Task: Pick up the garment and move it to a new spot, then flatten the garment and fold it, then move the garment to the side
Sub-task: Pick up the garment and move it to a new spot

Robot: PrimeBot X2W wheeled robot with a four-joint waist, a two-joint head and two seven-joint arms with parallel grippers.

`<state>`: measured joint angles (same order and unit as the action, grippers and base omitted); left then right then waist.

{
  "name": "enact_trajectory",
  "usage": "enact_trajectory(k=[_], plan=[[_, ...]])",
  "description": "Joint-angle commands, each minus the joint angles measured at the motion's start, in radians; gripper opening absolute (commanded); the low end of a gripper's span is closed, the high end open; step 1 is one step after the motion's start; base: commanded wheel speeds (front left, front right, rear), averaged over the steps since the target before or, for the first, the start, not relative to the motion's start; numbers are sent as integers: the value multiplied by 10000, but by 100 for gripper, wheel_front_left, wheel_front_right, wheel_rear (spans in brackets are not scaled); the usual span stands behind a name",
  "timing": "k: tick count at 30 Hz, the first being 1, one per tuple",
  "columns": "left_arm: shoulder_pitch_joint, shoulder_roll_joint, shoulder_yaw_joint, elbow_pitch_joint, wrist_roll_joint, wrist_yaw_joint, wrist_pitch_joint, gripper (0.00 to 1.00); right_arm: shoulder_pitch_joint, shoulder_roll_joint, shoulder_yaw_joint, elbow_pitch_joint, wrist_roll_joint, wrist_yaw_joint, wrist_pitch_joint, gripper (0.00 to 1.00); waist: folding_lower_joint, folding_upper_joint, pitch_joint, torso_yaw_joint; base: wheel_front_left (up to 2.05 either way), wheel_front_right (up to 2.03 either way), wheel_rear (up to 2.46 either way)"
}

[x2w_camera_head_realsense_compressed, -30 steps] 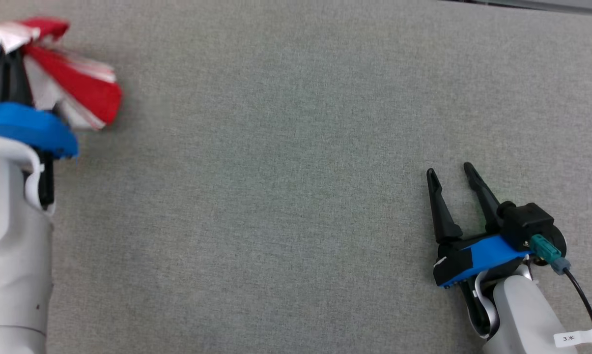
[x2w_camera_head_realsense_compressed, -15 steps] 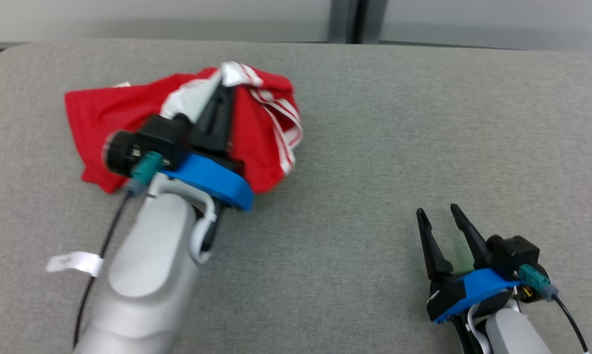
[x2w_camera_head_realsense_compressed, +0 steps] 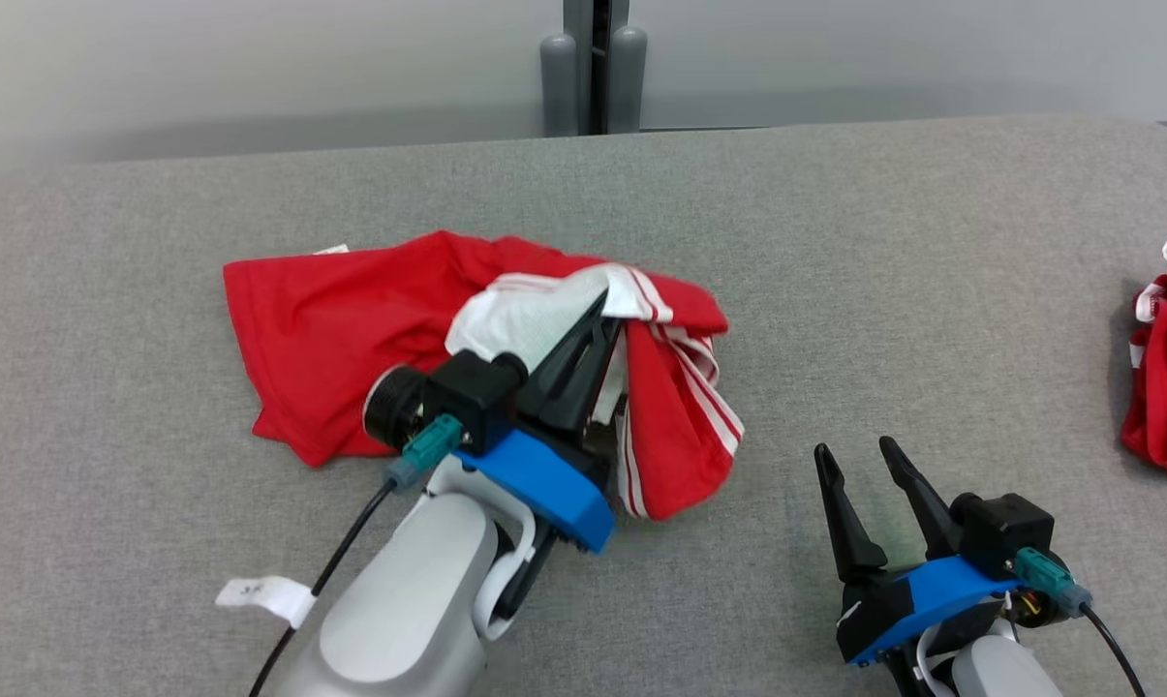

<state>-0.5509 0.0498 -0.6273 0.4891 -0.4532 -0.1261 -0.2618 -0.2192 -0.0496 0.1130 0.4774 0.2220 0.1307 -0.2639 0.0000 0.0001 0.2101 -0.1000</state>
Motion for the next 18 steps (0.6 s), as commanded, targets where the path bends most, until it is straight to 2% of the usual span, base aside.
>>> enact_trajectory(k=[1, 7, 18], plan=[[200, 25, 34, -37, -10, -12, -46, 100, 88, -28, 24, 15, 35, -1, -4, 100, 0, -1, -98, -36, 0, 0, 0], [1115, 14, 893, 107, 391, 306, -43, 100, 285, -31, 28, 26, 172, -1, -4, 100, 0, -1, -479, 17, 0, 0, 0], [3541, 329, 3567, -358, 1386, 595, -35, 100, 805, -29, -4, 104, 263, -1, -4, 100, 0, -1, -1326, 146, 0, 0, 0]])
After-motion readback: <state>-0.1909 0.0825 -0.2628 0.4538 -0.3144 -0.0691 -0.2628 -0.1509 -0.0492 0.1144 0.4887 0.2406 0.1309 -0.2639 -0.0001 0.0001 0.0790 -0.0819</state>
